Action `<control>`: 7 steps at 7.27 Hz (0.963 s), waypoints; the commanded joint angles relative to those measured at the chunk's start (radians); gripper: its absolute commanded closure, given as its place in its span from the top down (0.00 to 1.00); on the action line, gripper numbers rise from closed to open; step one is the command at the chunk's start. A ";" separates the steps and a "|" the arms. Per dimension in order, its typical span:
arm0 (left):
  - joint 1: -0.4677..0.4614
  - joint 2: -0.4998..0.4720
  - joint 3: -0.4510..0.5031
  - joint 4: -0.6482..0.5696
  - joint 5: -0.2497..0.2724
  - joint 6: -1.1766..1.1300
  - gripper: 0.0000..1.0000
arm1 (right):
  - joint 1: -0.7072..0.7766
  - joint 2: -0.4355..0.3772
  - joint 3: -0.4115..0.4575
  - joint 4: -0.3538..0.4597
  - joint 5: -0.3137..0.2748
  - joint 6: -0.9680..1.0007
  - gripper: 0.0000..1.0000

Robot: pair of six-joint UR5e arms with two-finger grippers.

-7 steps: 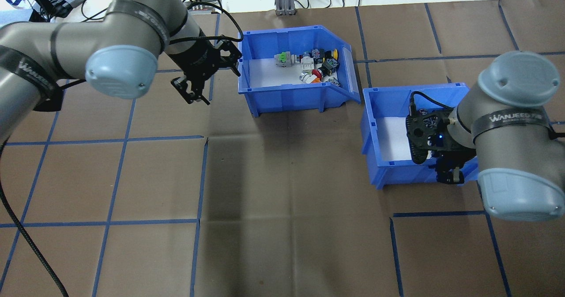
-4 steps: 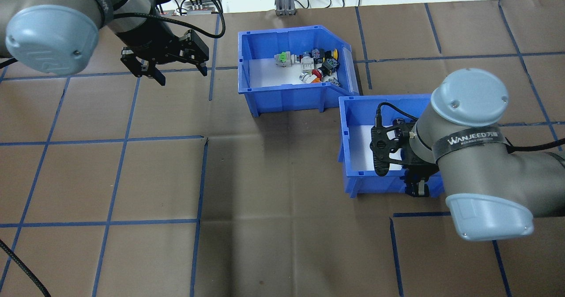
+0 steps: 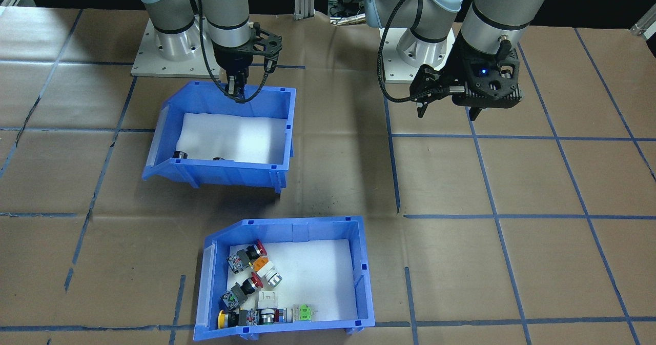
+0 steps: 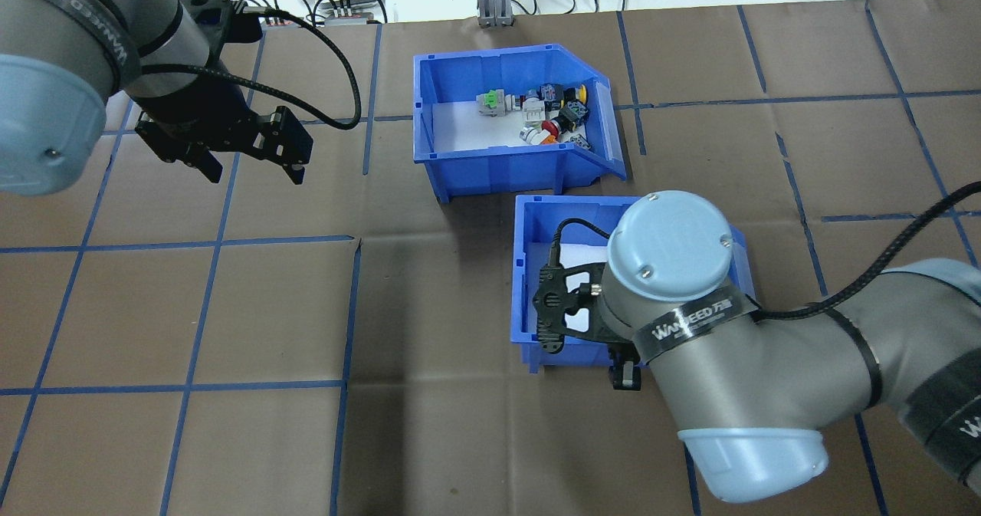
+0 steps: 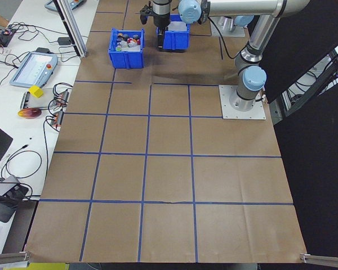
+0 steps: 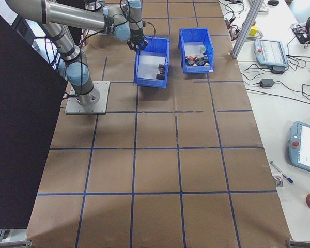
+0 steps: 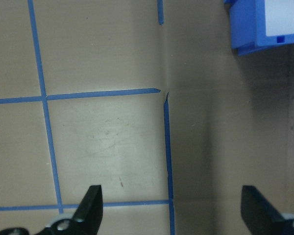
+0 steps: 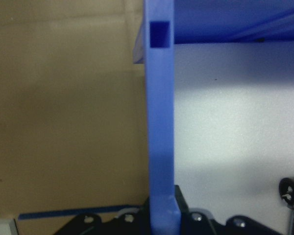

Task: Place button box in front

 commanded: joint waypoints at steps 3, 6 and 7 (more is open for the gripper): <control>-0.003 0.076 -0.036 -0.034 -0.021 0.006 0.99 | 0.160 0.039 -0.004 -0.071 0.004 0.118 0.06; -0.001 0.076 -0.024 -0.063 -0.012 0.012 0.99 | 0.183 0.057 0.001 -0.071 0.002 0.107 0.18; -0.003 0.079 -0.024 -0.063 -0.012 0.012 0.99 | 0.182 0.057 0.002 -0.070 0.004 0.118 0.76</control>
